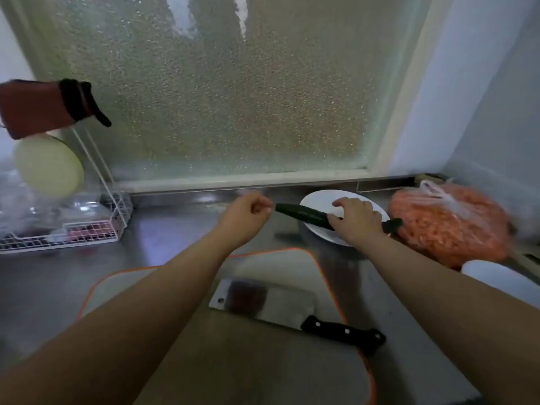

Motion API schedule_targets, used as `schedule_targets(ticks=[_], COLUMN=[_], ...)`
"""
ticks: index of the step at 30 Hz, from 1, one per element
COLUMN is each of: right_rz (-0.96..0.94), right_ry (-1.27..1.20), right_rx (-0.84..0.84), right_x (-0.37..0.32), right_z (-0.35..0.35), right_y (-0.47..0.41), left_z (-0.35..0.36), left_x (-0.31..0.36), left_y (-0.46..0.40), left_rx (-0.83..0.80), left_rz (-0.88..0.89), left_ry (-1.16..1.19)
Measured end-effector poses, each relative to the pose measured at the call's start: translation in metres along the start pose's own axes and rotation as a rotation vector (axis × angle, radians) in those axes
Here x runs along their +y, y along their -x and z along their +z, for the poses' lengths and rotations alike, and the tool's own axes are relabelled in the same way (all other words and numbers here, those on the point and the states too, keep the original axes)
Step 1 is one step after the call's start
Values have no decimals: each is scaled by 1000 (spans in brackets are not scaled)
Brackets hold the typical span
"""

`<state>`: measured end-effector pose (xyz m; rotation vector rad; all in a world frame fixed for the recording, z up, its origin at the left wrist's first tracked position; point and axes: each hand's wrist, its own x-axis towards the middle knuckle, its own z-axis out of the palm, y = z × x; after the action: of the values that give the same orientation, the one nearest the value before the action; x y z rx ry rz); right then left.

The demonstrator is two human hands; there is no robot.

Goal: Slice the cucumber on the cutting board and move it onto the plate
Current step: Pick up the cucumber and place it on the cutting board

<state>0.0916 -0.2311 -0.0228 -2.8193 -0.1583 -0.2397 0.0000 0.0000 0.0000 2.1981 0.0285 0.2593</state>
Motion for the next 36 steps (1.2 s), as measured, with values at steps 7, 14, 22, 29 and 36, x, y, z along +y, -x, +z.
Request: schedule_targets(ticks=[7, 14, 22, 29, 36], right_rz=[29, -174, -454, -456, -179], right_ry=[161, 123, -81, -101, 208], right_rx=[-100, 46, -61, -23, -178], right_x=[17, 1, -93, -99, -58], right_z=[6, -4, -18, -1, -3], right_y=[10, 37, 144, 200, 230], left_z=[-6, -17, -26, -62, -100], left_x=[-10, -5, -22, -69, -90], left_y=[27, 56, 100, 161, 203], left_rx=[34, 144, 11, -32, -20], left_rz=[-18, 190, 501, 390, 247], left_ry=[-12, -222, -785, -689, -692])
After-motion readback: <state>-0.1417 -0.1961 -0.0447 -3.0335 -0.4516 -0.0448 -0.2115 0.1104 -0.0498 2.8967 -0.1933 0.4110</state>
